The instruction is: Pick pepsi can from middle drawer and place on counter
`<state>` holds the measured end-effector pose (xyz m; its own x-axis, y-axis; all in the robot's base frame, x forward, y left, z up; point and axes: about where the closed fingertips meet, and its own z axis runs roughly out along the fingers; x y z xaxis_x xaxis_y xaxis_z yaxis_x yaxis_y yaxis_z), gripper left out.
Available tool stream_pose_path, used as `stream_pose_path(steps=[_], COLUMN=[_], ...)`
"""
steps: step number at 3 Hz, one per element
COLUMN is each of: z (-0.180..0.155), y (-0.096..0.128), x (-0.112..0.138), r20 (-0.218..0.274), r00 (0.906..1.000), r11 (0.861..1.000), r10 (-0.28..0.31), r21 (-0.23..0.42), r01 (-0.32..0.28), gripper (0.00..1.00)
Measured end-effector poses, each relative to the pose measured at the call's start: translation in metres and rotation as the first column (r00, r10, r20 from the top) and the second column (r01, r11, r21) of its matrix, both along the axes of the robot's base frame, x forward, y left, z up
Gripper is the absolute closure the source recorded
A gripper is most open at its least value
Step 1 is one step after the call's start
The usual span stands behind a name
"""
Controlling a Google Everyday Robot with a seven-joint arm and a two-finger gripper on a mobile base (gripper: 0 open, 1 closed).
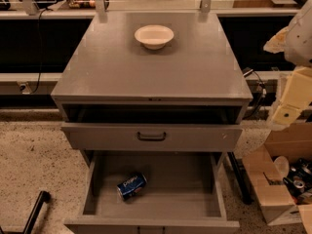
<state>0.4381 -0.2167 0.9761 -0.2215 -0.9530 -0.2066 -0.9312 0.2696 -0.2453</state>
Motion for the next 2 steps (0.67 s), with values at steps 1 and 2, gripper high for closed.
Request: stream_pose_path(steps=[1, 2], z=[0.0, -0.025], y=[0.0, 0.055], x=[0.0, 0.017], r20=[0.0, 0.008], r00=[1.0, 0.9915], r11=[1.0, 0.99], r10=[0.0, 0.13], r21=[0.0, -0.049], r01=[0.0, -0.129], gripper=[0.0, 0.0])
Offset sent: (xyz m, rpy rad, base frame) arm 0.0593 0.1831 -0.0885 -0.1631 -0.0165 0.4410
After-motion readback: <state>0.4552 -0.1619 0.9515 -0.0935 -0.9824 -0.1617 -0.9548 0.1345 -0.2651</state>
